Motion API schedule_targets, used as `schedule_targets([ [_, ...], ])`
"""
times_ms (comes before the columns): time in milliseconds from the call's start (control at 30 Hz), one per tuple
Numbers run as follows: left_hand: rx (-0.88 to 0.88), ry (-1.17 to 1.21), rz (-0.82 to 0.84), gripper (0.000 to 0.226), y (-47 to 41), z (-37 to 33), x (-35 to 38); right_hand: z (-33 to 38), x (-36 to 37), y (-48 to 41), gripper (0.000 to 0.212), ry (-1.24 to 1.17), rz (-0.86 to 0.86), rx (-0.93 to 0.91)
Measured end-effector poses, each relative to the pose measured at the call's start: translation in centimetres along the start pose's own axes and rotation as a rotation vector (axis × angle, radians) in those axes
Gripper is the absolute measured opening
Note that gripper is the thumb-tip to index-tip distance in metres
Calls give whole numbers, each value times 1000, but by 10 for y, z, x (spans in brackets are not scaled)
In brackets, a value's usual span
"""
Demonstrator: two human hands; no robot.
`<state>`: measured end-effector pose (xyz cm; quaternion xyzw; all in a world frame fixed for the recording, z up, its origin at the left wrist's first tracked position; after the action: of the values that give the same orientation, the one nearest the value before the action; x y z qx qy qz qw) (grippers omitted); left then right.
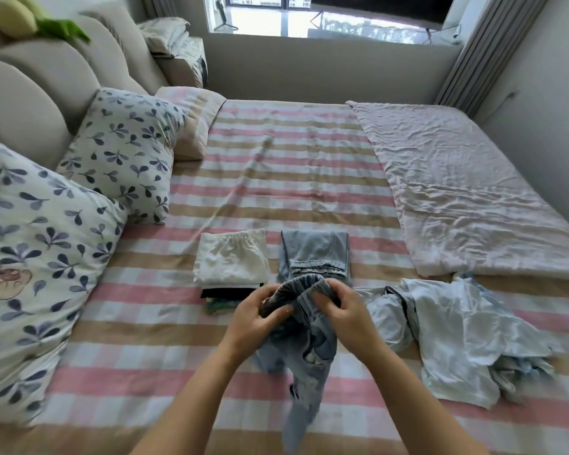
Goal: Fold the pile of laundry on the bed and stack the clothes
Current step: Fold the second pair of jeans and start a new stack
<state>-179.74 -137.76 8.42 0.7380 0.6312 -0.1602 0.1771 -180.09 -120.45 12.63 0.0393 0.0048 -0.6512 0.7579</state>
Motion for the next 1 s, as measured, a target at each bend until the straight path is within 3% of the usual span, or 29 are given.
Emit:
schedule_targets([
  [167, 94, -134, -40, 61, 29, 10, -46, 52, -2, -8, 13, -52, 74, -81],
  [433, 19, -91, -206, 14, 24, -15, -85, 78, -19, -10, 16, -87, -51, -67],
  [600, 76, -52, -253, 9, 13, -38, -102, 73, -38, -6, 19, -59, -133, -42],
  [767, 57, -94, -225, 22, 9, -52, -106, 61, -44, -3, 12, -35, -202, 0],
  [1000, -77, 52, -485, 20, 23, -75, -67, 55, -9, 15, 18, 21, -433, -122],
])
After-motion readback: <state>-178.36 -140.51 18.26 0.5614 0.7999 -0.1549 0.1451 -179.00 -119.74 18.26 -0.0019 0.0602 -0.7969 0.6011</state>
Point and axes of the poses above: each hand's wrist, its own y-axis away from the middle knuckle, its own x-axis out of the palm, z = x × y, the point moved 2 cm from there along -y, towards the middle knuckle, and after that the axes turned 14 degrees about -y, right-handed, at the moved point
